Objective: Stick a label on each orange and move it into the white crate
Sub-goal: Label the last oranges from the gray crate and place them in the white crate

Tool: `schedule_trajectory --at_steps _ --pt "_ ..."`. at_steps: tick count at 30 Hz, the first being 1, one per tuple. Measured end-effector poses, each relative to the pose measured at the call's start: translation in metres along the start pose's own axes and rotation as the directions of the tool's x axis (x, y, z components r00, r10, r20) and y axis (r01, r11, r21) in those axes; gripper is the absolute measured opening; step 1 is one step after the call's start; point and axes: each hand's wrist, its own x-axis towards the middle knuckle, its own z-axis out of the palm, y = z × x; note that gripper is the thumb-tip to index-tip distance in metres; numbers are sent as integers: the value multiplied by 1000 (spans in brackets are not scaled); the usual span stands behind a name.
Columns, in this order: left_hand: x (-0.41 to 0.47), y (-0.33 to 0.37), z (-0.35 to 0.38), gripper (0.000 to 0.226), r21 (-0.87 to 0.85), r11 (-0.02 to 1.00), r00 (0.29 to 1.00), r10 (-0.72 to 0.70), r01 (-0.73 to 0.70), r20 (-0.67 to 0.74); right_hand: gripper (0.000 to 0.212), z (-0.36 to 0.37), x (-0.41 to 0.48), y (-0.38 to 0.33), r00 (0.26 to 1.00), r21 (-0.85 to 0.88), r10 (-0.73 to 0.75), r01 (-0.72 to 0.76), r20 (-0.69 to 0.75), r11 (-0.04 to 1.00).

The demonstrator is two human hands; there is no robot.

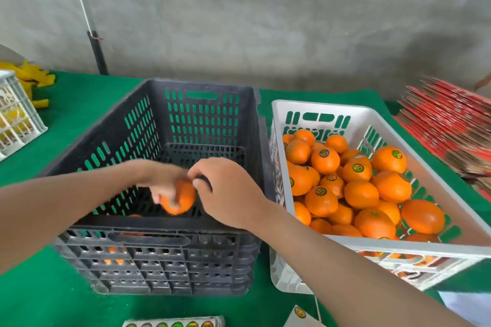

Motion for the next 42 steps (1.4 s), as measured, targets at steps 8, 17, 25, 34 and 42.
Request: schedule_trajectory --at_steps 8,17,25,34,42 --pt "-99 33 9 67 -674 430 799 303 -601 -519 27 -27 -22 1 957 285 131 -54 -259 957" --pt "-137 105 80 94 -777 214 796 306 -592 -522 76 -69 -105 1 996 463 32 9 -80 886" --pt "-128 167 158 73 -463 528 667 303 -712 -680 72 -77 -188 26 991 309 65 -25 -118 951" --pt "-85 161 211 92 -628 576 851 312 -522 -421 49 -59 -227 67 913 733 352 -382 206 562" --pt "-66 160 231 70 -742 512 887 97 -433 -451 49 -48 -228 88 754 596 431 -656 495 463"
